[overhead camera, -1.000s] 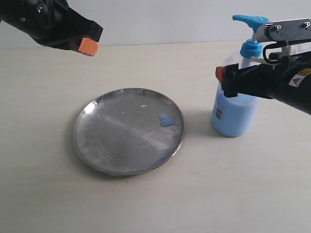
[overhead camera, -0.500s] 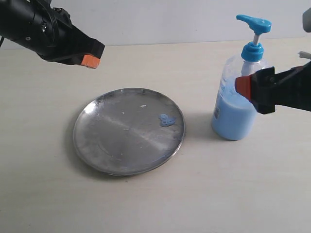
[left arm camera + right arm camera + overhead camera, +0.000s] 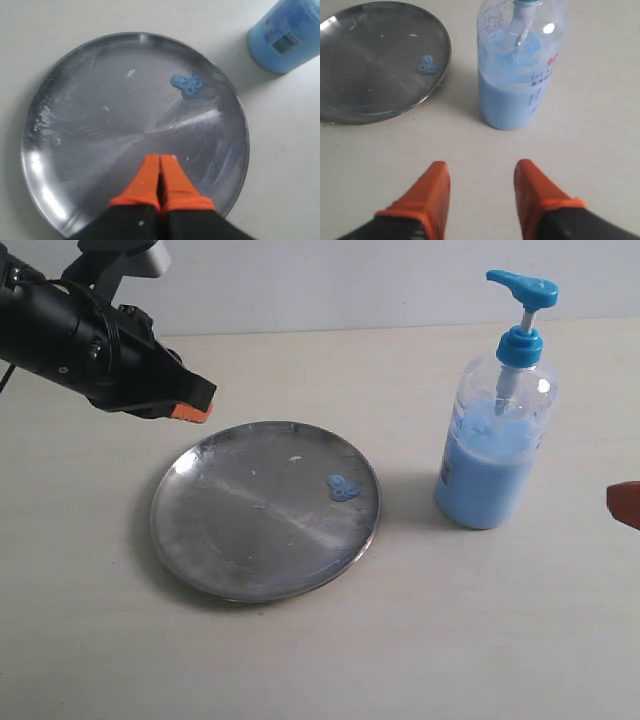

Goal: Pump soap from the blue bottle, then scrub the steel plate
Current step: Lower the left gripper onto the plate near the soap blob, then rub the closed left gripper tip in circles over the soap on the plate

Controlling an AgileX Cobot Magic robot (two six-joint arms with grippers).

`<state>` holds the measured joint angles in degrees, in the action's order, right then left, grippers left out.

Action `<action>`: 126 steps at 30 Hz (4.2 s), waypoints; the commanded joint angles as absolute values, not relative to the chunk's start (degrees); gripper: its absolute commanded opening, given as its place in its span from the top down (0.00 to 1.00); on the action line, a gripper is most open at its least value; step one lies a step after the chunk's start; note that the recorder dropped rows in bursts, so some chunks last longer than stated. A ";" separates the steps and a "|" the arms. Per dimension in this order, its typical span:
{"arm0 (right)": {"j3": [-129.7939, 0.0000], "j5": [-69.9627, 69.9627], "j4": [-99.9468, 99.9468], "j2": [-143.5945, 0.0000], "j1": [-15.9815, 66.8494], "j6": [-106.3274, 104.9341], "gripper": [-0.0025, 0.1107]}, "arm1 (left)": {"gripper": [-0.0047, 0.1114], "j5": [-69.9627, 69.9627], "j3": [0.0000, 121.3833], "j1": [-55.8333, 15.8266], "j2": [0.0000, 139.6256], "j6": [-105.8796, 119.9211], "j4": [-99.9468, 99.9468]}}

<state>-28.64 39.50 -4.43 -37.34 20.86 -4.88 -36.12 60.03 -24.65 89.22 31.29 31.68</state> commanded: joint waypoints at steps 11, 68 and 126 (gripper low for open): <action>-28.90 40.76 -3.91 -27.41 20.68 -4.56 0.98 | 0.96 -30.89 54.21 -29.64 89.24 47.88 47.42; -28.90 40.44 -7.76 -26.69 20.68 -4.69 0.98 | 0.96 -36.12 86.72 -31.43 129.86 38.48 51.85; -28.90 40.30 -8.10 -26.69 20.68 -4.92 0.98 | 0.96 -40.79 86.72 -34.95 131.13 23.60 37.14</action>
